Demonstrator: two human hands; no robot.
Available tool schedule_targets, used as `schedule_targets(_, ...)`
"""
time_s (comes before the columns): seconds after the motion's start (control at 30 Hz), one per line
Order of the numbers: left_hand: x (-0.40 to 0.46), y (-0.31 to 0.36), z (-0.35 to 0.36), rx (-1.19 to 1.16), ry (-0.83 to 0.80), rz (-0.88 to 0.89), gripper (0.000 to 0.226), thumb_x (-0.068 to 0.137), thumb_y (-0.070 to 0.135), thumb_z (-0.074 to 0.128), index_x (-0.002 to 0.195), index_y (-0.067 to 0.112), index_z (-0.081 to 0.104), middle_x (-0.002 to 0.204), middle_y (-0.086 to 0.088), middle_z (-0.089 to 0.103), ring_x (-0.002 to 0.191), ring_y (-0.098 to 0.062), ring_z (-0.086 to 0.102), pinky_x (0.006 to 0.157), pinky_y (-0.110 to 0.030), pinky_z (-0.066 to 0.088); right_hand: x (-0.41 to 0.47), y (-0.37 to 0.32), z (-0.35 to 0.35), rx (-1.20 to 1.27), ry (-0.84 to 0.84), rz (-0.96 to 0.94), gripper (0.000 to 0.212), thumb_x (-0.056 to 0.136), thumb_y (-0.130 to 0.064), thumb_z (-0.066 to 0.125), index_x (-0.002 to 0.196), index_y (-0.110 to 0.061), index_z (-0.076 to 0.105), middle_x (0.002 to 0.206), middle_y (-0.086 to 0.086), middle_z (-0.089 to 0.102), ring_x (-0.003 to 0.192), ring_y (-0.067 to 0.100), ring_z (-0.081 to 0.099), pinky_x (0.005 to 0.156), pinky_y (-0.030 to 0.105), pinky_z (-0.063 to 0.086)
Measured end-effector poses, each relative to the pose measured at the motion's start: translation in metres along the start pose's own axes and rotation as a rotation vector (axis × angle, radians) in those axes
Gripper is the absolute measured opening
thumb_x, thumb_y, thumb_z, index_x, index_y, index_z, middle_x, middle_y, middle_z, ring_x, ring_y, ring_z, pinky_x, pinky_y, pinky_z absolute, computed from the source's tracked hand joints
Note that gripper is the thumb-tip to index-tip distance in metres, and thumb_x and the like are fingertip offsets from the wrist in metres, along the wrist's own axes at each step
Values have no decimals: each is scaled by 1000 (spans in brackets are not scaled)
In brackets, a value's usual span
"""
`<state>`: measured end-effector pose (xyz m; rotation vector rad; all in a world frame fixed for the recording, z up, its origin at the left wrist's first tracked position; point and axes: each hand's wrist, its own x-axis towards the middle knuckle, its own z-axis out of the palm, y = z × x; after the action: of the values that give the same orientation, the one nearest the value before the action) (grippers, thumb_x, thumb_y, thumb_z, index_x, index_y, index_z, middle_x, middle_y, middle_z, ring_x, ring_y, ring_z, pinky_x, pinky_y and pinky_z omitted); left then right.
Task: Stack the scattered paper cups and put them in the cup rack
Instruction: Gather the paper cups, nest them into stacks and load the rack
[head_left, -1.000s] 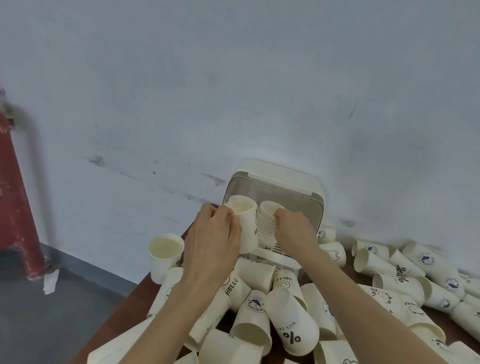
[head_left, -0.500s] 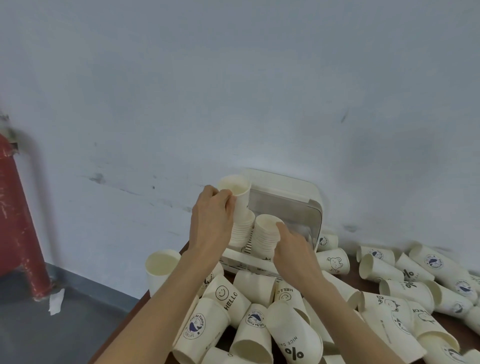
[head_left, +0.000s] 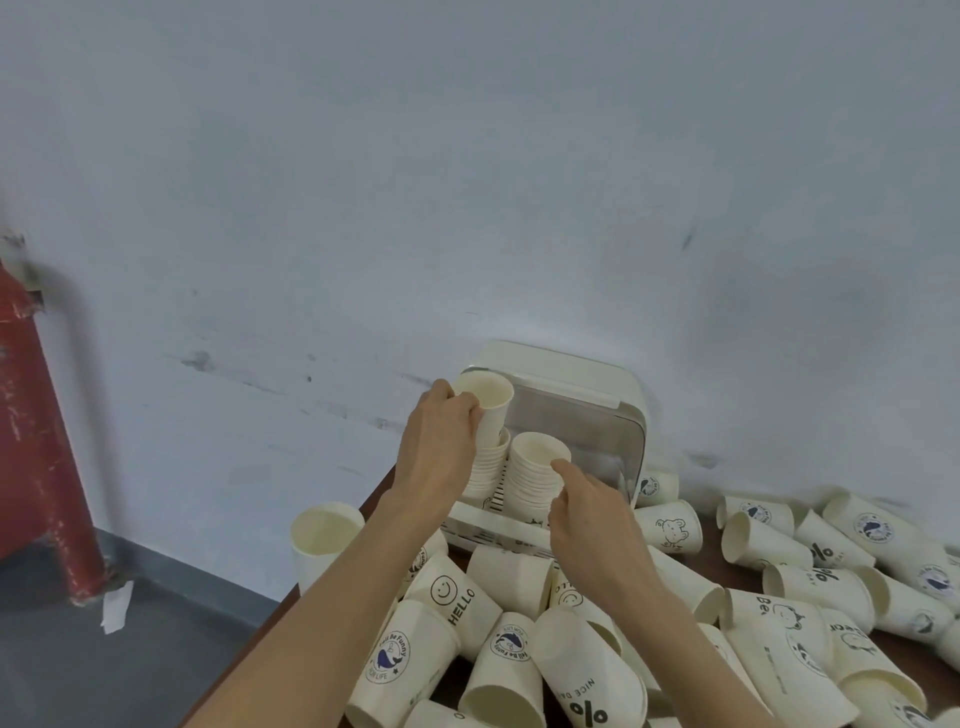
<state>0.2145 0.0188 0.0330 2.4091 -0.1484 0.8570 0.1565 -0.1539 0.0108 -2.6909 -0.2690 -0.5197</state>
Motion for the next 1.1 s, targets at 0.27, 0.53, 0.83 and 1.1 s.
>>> schedule_targets(0.27, -6, 2, 10, 186, -100, 14, 28, 103, 22, 38, 109, 9, 62, 103, -4, 50, 86, -18, 41, 65, -28, 33, -26, 4, -8, 140, 107, 69, 45, 95, -15, 42, 140, -23, 46, 100, -4, 66, 92, 17, 57, 80, 32, 46)
schedule_targets(0.53, 0, 4, 21, 370, -259, 80, 23, 99, 11, 42, 111, 11, 61, 115, -8, 52, 101, -24, 49, 71, -28, 33, -37, 4, -19, 189, 135, 44, 43, 95, -16, 45, 136, -25, 50, 94, -5, 66, 87, 15, 56, 81, 33, 46)
schedule_targets(0.83, -36, 18, 14, 214, -185, 7, 37, 99, 30, 37, 133, 16, 39, 117, -8, 43, 105, -23, 43, 82, -32, 43, -37, 5, -38, 203, 119, 19, 41, 98, -23, 46, 138, -27, 47, 104, -7, 66, 95, 15, 57, 85, 32, 44)
schedule_targets(1.1, -91, 61, -12, -219, -130, -56, 35, 97, 35, 45, 130, 26, 51, 114, 7, 48, 100, -10, 51, 85, -32, 48, -39, 5, -62, 70, 90, 2, 32, 96, -27, 44, 128, -24, 51, 93, -2, 64, 93, 20, 57, 84, 38, 45)
